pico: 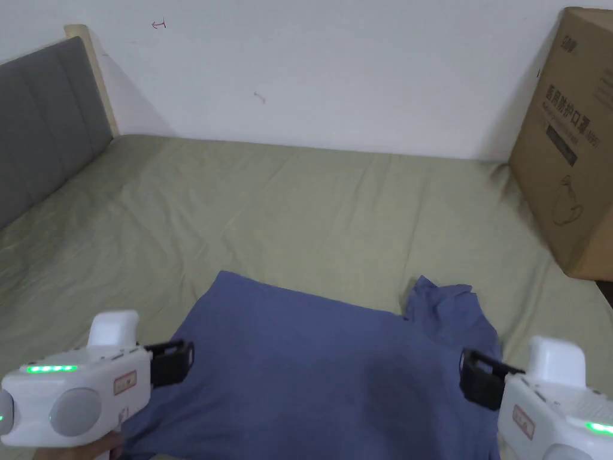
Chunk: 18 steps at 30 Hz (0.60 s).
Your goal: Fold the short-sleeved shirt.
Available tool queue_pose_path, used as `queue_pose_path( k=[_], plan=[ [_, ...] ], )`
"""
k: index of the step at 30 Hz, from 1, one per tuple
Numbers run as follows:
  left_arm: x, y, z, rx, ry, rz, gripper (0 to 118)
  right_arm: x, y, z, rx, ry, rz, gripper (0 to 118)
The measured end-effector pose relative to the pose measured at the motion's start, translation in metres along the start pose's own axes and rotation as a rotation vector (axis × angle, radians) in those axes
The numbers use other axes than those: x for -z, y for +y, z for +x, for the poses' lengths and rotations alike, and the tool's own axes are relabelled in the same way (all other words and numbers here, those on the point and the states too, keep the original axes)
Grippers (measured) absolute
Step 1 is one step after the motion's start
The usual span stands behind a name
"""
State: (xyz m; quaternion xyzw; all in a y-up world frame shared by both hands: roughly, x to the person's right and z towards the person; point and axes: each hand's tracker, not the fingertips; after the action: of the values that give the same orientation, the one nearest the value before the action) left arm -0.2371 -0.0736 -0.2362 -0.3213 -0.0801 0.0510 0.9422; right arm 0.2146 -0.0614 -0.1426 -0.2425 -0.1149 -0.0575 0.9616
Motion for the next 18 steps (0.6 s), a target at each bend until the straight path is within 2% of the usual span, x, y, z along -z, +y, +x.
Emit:
queue_pose_path(
  k=[6,8,9,10,11,12,18],
  plan=[
    [-0.021,0.040,0.042,0.037,-0.020,0.262,76,-0.028,0.042,-0.016,-0.063,-0.044,0.223,95],
    [-0.023,0.045,0.053,0.060,-0.027,0.317,67,-0.035,0.046,-0.021,-0.088,-0.057,0.268,93],
    [-0.025,0.045,0.058,0.075,-0.040,0.356,49,-0.038,0.047,-0.023,-0.104,-0.072,0.290,82],
    [-0.025,0.045,0.061,0.078,-0.050,0.375,27,-0.039,0.047,-0.025,-0.116,-0.086,0.304,62],
    [-0.026,0.045,0.064,0.079,-0.062,0.397,2,-0.041,0.047,-0.026,-0.124,-0.092,0.316,34],
    [-0.025,0.044,0.068,0.079,-0.071,0.402,0,-0.040,0.047,-0.026,-0.126,-0.103,0.327,0],
    [-0.005,0.048,0.074,0.069,-0.098,0.350,0,-0.027,0.045,-0.020,-0.119,-0.096,0.324,0]
  ],
)
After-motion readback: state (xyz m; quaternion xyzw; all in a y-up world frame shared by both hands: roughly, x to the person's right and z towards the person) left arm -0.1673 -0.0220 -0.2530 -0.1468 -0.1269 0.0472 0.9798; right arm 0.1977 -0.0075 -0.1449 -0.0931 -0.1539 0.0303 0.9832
